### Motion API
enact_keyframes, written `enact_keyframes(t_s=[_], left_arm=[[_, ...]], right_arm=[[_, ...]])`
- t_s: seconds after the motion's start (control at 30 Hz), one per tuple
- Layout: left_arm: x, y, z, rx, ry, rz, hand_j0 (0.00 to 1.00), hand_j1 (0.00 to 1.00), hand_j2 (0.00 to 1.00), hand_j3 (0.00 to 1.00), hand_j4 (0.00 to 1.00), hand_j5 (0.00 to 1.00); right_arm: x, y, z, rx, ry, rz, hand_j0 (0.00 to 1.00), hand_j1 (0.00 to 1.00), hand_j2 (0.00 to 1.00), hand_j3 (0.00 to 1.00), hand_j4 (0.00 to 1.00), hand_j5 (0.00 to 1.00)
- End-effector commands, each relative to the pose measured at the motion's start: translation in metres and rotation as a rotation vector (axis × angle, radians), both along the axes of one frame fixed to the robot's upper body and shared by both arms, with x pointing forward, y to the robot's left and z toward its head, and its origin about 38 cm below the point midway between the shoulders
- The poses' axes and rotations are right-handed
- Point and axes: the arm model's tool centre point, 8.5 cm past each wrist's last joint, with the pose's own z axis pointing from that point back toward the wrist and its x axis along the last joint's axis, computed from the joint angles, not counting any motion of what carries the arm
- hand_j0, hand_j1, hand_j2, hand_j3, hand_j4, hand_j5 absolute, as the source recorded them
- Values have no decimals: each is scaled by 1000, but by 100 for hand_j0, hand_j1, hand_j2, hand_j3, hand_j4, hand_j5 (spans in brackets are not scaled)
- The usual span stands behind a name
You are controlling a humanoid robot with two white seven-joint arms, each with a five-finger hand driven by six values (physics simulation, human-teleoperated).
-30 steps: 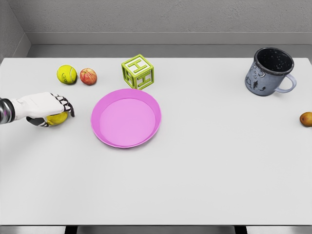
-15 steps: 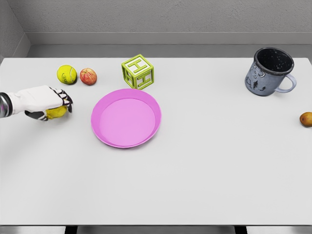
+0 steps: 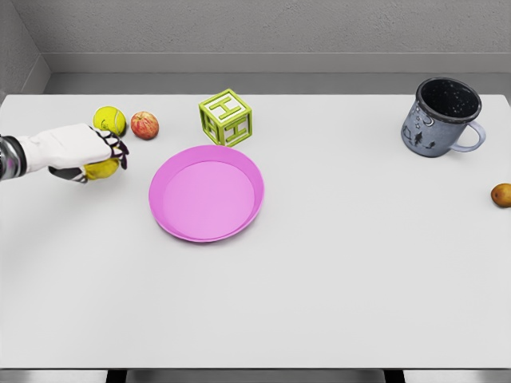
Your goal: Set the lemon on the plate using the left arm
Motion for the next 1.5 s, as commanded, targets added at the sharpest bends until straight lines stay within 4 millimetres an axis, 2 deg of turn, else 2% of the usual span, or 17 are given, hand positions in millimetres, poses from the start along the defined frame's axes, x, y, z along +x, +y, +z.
enact_keyframes(t_s=[0.0,0.4,0.57,0.67,0.9,1.07,1.2,1.23,1.27,1.47], left_arm=[[1,-8,-1,-20,0,-10,66,66,66,66,66,66],[2,-32,14,-68,-39,-71,66,66,66,66,66,66],[-7,-66,10,-102,-26,-163,66,66,66,66,66,66],[-11,-79,13,-115,-35,-198,66,66,66,66,66,66],[-19,-109,6,-129,-23,-274,66,66,66,66,66,66],[-30,-139,-1,-144,-10,-350,66,66,66,66,66,66],[-32,-145,-3,-147,-6,-365,66,66,66,66,66,66],[-31,-145,-3,-146,-7,-364,71,71,71,71,71,71],[-31,-144,-3,-146,-7,-363,100,100,100,100,100,100],[-30,-142,0,-148,-14,-355,100,100,100,100,100,100]], right_arm=[[0,0,0,-1,0,0,100,100,100,100,100,100],[0,0,0,-1,0,-1,100,100,100,100,100,100],[0,0,0,-1,0,0,100,100,100,100,100,100],[0,0,0,-1,0,0,100,100,100,100,100,100],[0,0,0,1,0,0,100,100,100,100,100,100],[0,0,0,1,0,0,100,100,100,100,100,100],[0,0,0,1,0,0,100,100,100,100,100,100],[0,0,0,1,0,0,100,100,100,100,100,100],[0,0,0,1,0,0,100,100,100,100,100,100],[0,0,0,1,0,0,100,100,100,100,100,100]])
